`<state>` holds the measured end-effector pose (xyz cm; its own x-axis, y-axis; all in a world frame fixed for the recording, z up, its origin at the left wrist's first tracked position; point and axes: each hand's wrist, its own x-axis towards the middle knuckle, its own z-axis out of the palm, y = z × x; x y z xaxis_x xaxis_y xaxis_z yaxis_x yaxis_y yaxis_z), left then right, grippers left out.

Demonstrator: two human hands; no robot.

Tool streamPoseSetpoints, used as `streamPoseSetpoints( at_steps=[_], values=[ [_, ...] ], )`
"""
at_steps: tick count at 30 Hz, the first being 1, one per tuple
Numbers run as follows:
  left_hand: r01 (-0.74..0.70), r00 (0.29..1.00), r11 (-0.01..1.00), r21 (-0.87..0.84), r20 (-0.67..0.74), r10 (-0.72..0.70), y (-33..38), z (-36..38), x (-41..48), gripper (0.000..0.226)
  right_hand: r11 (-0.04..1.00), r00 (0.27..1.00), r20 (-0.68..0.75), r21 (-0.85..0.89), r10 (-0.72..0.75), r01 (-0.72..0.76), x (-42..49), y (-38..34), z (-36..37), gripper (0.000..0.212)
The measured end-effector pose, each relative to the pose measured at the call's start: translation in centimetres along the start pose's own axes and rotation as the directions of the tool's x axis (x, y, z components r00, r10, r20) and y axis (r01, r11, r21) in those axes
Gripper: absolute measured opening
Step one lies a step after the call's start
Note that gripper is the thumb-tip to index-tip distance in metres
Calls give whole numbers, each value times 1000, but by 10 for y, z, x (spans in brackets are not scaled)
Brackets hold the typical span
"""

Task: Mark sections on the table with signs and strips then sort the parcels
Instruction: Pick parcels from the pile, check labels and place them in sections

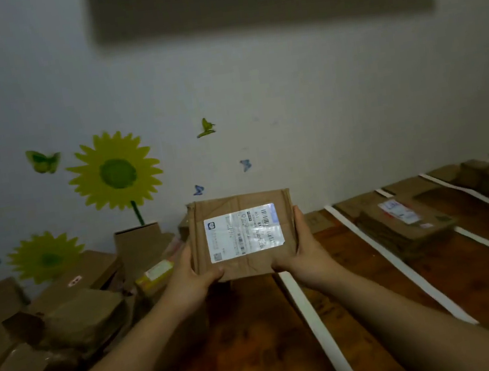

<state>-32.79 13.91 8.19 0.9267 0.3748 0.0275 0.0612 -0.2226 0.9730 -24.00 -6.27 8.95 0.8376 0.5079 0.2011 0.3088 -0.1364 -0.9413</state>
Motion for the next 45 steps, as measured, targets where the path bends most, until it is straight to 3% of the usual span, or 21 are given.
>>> streamPoseSetpoints(
  at_steps=[7, 13, 22, 25, 33, 41, 45],
  values=[
    [85, 987, 996, 12, 134, -86, 17, 170, 29, 63, 975, 973, -99, -61, 209, -216, -27, 67, -153, 114],
    [168, 957, 984, 54, 230, -176, 14, 297, 42, 59, 935, 935, -120, -80, 335, -345, -47, 128, -265, 115],
    [205, 890, 964, 168, 379, -255, 7, 386, 61, 81, 897, 890, -175, -72, 420, -437, -56, 175, -343, 79],
    [225, 857, 952, 206, 424, -294, 8, 415, 70, 86, 866, 846, -255, -62, 468, -497, -61, 187, -364, 82],
    [216, 792, 945, 247, 522, -317, 13, 506, 85, 89, 799, 777, -281, -56, 563, -599, -64, 228, -446, 89],
    [317, 799, 918, 240, 453, -395, -14, 598, 108, 83, 777, 785, -105, -115, 610, -619, -30, 316, -530, 94],
    [387, 788, 883, 265, 402, -466, -23, 621, 107, 85, 805, 815, 33, -188, 578, -563, -19, 344, -551, 63]
  ],
)
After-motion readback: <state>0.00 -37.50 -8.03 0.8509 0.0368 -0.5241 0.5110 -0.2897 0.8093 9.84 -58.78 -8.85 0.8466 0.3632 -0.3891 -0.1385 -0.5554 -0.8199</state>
